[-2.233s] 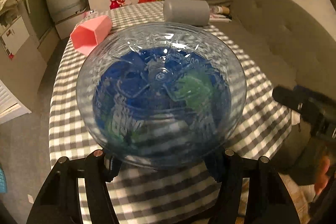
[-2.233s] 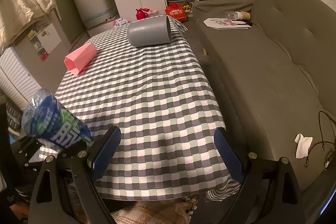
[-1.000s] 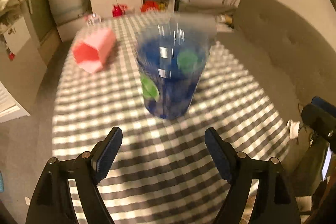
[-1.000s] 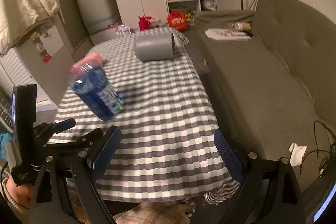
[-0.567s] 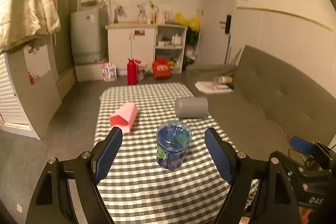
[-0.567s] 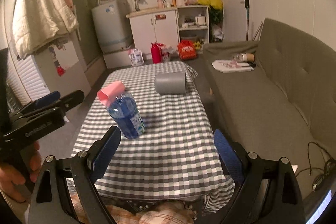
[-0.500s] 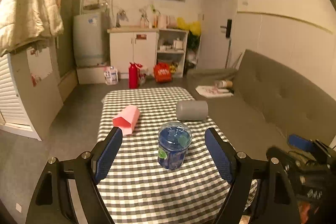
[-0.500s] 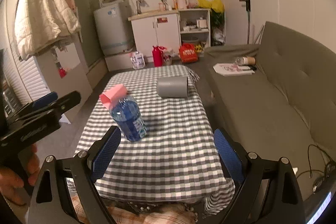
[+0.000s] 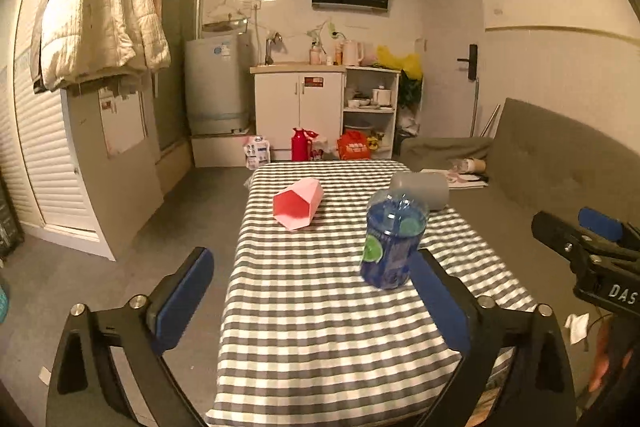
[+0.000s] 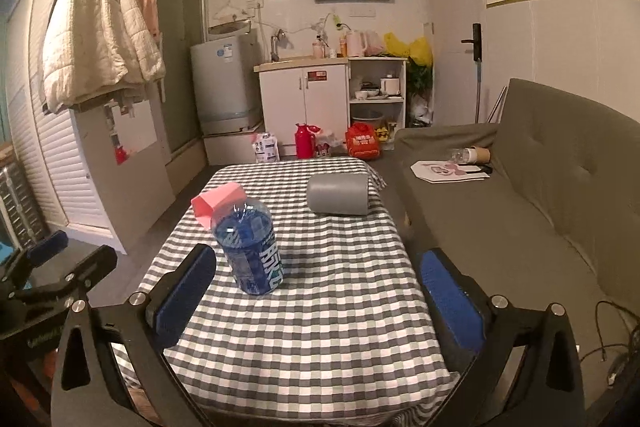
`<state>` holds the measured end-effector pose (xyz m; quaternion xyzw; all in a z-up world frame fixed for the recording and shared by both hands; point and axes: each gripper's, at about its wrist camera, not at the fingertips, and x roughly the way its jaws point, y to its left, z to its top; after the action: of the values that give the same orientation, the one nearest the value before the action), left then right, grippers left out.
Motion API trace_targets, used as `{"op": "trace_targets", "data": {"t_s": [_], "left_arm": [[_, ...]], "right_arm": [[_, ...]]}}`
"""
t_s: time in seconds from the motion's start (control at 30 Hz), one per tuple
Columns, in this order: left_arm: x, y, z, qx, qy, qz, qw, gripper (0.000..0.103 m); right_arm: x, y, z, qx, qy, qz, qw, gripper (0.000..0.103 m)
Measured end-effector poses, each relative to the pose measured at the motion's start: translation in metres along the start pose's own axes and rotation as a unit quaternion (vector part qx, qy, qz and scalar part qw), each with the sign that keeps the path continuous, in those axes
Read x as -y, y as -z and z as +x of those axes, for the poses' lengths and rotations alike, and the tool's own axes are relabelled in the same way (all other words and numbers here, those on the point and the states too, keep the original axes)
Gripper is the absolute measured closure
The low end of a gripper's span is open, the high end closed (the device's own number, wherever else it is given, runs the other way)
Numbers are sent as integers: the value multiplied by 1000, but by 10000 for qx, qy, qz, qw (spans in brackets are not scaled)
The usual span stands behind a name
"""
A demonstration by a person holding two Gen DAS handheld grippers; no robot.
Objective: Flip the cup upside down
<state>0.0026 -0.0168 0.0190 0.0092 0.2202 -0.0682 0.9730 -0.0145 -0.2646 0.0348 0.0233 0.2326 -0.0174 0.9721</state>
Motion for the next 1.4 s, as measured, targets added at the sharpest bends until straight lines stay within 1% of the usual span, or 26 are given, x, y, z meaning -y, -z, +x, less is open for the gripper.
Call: {"op": "trace_targets", "data": {"t_s": [0.1,0.17,0.23,0.33,0.5,0.83,1.4], "left_arm": [[1,12,1,-82,63,-2,9999,0],[4,20,1,-173,-7,93,9998,0],[2,21,-2,-111,-20,64,9999,0],[-4,22,-7,23,-183,-83,9998,0],[-12,25,-7,-38,-267,-248,9993,0],[-5,27,-8,-33,-189,-83,9998,0],[-7,26,-7,-76,-207,-110,9997,0]], "right_arm": [[0,13,4,41,40,-46,10000,0],[0,22,5,69,34,-41,10000,0],[0,28,11,-65,-25,-56,10000,0],[-1,27,7,55,-43,-58,10000,0],[-4,30,7,62,-90,-102,9999,0],[-4,31,7,52,-108,-100,9999,0],[-4,32,8,9,-87,-57,9999,0]]}}
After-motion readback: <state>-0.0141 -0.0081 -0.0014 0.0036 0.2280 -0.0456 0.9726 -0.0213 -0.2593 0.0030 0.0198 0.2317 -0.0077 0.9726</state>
